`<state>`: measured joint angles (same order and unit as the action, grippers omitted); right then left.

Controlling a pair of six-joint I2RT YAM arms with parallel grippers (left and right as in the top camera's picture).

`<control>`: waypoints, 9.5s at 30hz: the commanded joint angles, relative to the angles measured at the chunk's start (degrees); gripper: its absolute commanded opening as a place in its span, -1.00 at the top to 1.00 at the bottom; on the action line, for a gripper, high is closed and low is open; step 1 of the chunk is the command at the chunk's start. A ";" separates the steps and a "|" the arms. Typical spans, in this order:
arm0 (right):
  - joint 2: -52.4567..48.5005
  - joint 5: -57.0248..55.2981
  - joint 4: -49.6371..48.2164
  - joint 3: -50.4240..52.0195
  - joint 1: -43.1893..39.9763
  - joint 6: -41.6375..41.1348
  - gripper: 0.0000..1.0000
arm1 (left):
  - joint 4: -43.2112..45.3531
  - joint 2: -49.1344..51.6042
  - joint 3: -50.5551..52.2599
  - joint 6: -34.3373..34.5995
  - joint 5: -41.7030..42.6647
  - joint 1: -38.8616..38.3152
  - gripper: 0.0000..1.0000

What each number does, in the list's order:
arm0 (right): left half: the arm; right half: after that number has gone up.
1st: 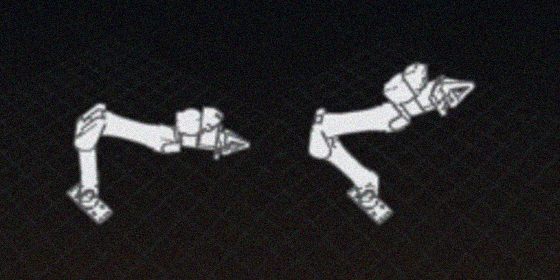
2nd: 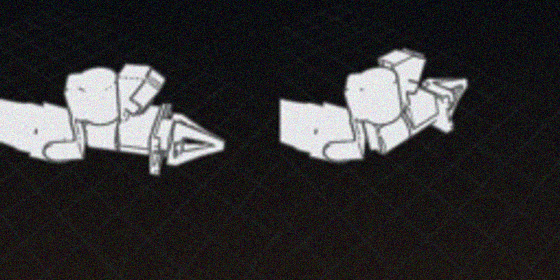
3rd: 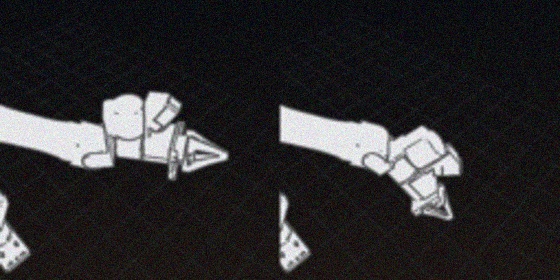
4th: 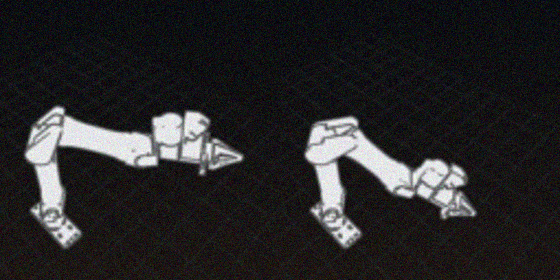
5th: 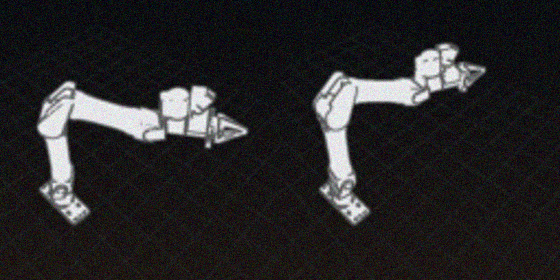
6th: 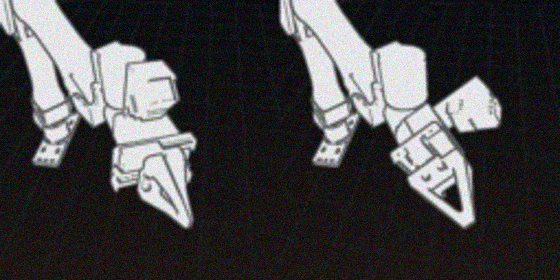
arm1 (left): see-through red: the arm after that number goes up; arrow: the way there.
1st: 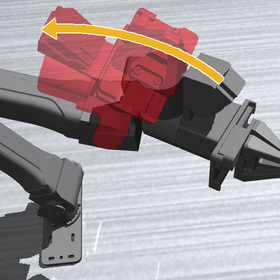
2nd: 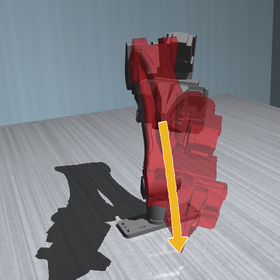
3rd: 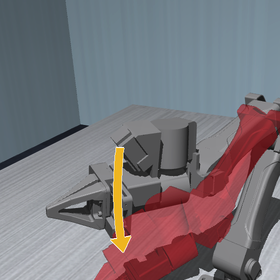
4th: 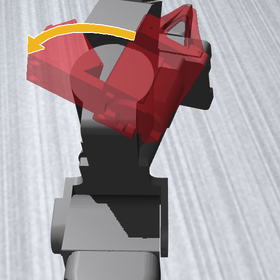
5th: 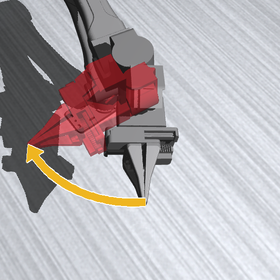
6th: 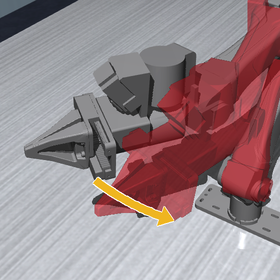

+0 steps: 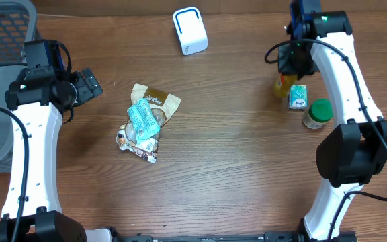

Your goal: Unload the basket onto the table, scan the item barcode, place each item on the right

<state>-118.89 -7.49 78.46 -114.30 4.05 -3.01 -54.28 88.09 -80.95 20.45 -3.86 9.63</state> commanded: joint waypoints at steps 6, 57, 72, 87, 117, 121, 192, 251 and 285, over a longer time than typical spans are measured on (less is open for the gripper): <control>0.15 1.64 -2.05 7.48 -1.46 -0.48 0.85 | 0.15 -0.35 -0.44 -0.74 -0.13 0.11 -0.99; -0.20 30.08 4.39 -21.79 23.37 -3.02 -1.00 | 0.15 -0.35 -0.44 -0.74 -0.13 0.11 -0.99; -0.20 30.34 3.76 -21.79 25.62 -3.06 -1.00 | 0.15 -0.35 -0.44 -0.74 -0.13 0.11 -0.99; -0.20 30.32 3.74 -21.79 25.62 -3.04 -1.00 | 0.15 -0.35 -0.44 -0.74 -0.13 0.11 -0.99; -0.83 30.29 3.28 -21.77 28.41 -3.06 -1.00 | 0.15 -0.35 -0.44 -0.74 -0.13 0.11 -0.99; -0.83 30.27 2.60 -21.77 30.62 -3.04 -1.00 | 0.15 -0.35 -0.44 -0.74 -0.13 0.09 -0.99; -10.51 21.75 -1.18 -21.75 35.21 -3.08 -0.43 | 0.15 -0.35 -0.44 -0.74 -0.13 0.11 -0.99; -10.67 14.19 -23.65 -4.68 40.94 -6.45 0.93 | 0.15 -0.35 -0.44 -0.74 -0.13 0.09 -0.99; -4.61 15.78 -25.11 -0.66 36.26 -9.16 -0.50 | 0.15 -0.35 -0.44 -0.74 -0.13 0.09 -0.99</control>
<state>-124.73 12.99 55.35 -114.93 37.91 -12.01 -54.28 88.09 -80.95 20.47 -3.86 9.63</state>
